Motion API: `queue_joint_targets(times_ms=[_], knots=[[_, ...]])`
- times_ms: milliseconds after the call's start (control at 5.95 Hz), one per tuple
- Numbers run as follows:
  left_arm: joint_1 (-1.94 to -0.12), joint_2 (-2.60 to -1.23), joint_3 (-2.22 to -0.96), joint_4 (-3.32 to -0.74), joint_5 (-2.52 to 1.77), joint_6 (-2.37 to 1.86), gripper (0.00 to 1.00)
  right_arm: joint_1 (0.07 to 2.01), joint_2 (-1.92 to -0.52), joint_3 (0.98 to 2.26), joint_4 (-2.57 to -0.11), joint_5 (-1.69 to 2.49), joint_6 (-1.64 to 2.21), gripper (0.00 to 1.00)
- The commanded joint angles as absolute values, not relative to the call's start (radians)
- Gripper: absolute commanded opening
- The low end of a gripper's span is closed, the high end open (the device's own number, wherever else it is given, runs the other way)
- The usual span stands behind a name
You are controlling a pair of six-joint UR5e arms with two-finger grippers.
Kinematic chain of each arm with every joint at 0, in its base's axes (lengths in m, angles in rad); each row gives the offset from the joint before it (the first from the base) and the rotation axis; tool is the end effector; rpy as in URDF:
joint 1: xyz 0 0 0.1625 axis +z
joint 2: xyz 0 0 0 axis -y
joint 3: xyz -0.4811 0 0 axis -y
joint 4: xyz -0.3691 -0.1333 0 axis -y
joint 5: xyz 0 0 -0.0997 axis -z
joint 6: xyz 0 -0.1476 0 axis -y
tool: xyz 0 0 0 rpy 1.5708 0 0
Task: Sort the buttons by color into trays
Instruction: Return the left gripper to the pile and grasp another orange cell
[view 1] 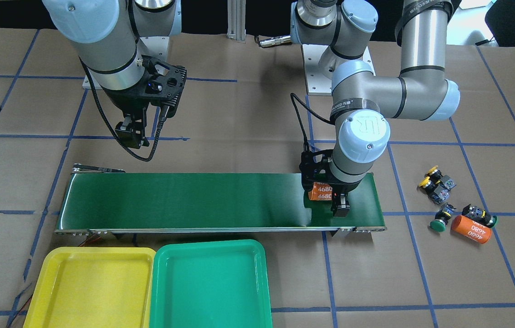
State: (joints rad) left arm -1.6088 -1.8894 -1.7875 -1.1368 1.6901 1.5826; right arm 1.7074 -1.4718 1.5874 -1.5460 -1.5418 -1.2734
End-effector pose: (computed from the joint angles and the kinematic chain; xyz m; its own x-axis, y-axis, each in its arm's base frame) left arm -0.1366 -0.5477 0.2752 0.0495 0.9935 0.1025 0.9912 -0.0615 0.1172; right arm 0.2033 -0.4689 0.4386 -0.1614 -0.9766 -0.1422 -0.9868 0.1611 0.0136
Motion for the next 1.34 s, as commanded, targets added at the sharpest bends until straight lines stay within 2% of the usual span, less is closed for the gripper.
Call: queue_joint_targets(times_ms=[0,336,840,1176], knots=[[-1.529,-1.841,-1.781,-1.134,1.687,1.542,0.98,1.707,-1.473,1.650,-1.647,-1.552,-1.298,1.00],[-1.331,-1.801,-1.789,-1.103,1.686,1.431,0.98,1.707,-1.474,1.654,-1.652,-1.554,-1.295,1.00],[-1.105,-1.937,-1.750,-1.026,1.616,1.431,0.98,1.706,-1.476,1.654,-1.654,-1.555,-1.292,1.00],[-1.085,-2.014,-1.648,-1.023,1.618,1.545,0.98,1.706,-1.476,1.654,-1.654,-1.555,-1.290,1.00]])
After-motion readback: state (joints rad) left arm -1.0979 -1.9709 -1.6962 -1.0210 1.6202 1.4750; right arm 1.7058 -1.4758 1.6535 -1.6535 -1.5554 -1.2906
